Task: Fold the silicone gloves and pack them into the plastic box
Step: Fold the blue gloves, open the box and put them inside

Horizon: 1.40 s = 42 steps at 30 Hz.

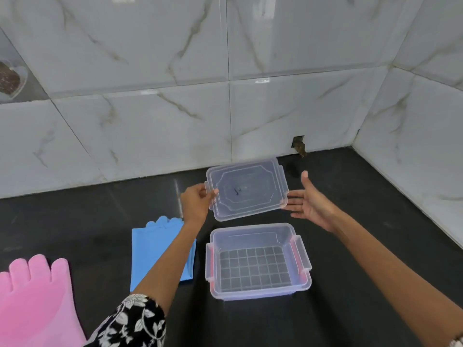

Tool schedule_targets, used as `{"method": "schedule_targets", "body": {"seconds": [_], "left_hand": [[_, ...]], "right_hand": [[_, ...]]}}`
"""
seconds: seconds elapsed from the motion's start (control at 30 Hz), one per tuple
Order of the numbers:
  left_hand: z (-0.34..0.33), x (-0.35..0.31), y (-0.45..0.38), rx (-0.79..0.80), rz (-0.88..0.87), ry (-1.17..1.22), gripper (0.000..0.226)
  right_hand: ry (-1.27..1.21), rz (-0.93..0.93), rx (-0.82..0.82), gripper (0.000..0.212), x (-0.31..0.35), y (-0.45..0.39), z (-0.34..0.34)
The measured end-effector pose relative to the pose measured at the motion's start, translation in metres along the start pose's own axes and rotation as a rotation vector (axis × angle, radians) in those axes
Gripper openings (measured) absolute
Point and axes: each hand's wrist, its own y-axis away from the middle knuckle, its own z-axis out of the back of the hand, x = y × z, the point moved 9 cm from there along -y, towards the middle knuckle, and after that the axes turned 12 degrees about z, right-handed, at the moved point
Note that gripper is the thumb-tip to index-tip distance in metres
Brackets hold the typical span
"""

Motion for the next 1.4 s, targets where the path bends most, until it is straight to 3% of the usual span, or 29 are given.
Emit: {"method": "schedule_targets", "body": {"seconds": [0.2,0.37,0.5,0.63,0.8,1.03,1.17,1.4], "left_hand": [[-0.047,0.044,-0.020,0.151,0.136,-0.195,0.034],[-0.048,0.045,-0.015,0.179,0.113,-0.191,0.039],[-0.031,0.030,0.008,0.164,0.058,-0.169,0.038],[0.005,0.019,0.053,0.193,-0.033,-0.113,0.039],[0.047,0.026,0.123,0.209,-0.144,-0.182,0.054],[0.017,0.049,0.179,0.377,-0.345,-0.537,0.060],[0.010,0.054,0.182,0.383,-0.360,-0.589,0.059],[-0.012,0.042,0.190,0.369,-0.365,-0.635,0.063]], "right_hand": [[0.113,-0.038,-0.023,0.075,-0.037,-0.006,-0.015],[0.140,-0.012,0.039,0.032,-0.046,0.001,-0.018],[0.294,0.079,-0.016,0.024,-0.027,0.018,-0.012],[0.566,0.276,-0.235,0.036,0.004,0.059,0.000],[0.858,0.598,-0.253,0.041,0.016,0.142,-0.032],[1.159,0.536,-0.102,0.057,-0.031,0.167,-0.074],[1.226,0.486,-0.088,0.066,-0.044,0.163,-0.072],[1.249,0.469,-0.156,0.062,-0.043,0.154,-0.044]]}}
